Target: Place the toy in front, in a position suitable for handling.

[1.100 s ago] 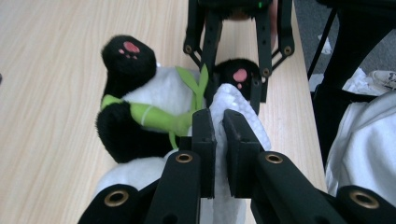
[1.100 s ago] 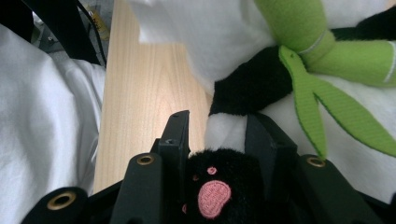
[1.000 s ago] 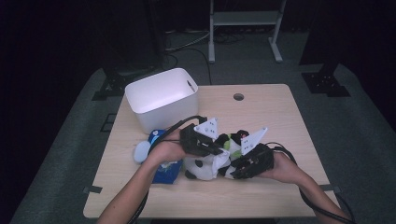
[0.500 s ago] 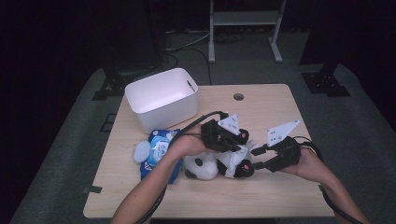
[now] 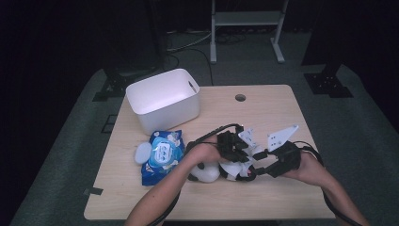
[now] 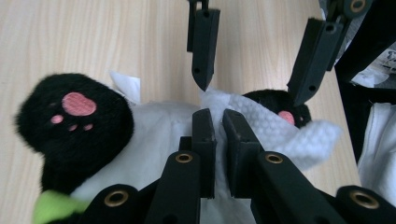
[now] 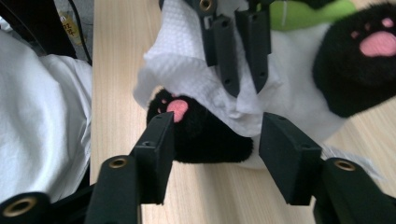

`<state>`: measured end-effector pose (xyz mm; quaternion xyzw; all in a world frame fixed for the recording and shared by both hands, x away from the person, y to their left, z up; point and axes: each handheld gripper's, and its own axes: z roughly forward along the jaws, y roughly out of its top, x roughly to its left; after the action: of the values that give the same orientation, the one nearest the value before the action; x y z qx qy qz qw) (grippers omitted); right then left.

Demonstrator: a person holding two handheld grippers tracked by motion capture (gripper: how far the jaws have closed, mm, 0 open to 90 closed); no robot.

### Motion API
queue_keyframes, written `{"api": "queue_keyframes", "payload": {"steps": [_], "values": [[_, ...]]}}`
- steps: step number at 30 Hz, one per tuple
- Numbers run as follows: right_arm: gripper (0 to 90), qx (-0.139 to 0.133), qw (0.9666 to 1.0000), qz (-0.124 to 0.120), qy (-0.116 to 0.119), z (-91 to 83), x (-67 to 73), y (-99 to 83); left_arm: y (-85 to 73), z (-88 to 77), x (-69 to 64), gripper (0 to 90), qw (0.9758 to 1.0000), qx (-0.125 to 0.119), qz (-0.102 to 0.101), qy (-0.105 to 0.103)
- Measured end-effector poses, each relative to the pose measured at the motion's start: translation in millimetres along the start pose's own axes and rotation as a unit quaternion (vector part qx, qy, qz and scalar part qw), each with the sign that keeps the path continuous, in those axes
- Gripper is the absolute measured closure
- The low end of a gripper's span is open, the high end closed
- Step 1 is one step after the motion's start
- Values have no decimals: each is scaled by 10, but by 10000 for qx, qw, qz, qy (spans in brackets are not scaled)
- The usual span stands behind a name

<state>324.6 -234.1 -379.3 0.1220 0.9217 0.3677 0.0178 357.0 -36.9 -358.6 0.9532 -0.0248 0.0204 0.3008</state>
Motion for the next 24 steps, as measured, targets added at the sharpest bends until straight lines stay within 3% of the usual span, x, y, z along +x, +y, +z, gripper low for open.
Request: {"api": "queue_keyframes", "payload": {"steps": [4,6,9,14,17,21,24], "values": [[362,-81,9999,-148,18,55,26,71,-98,-258,-28,832,9997,-132,-33,181],[340,-72,9998,-156,45,85,28,96,-122,-302,-35,832,9997,-144,-32,215],[312,-87,9996,-284,19,157,46,141,-297,-522,-53,831,9989,-240,-179,363],[281,-75,9986,-525,-57,276,65,219,-487,-665,-61,831,9980,-246,-320,481],[245,21,9970,-720,-268,413,77,282,-616,-718,-78,830,9974,-256,-406,531],[223,42,9954,-789,-539,476,82,303,-706,-734,-65,831,9970,-229,-493,548],[193,93,9917,-1007,-789,528,104,314,-736,-718,-48,831,9967,-179,-536,582]]}}
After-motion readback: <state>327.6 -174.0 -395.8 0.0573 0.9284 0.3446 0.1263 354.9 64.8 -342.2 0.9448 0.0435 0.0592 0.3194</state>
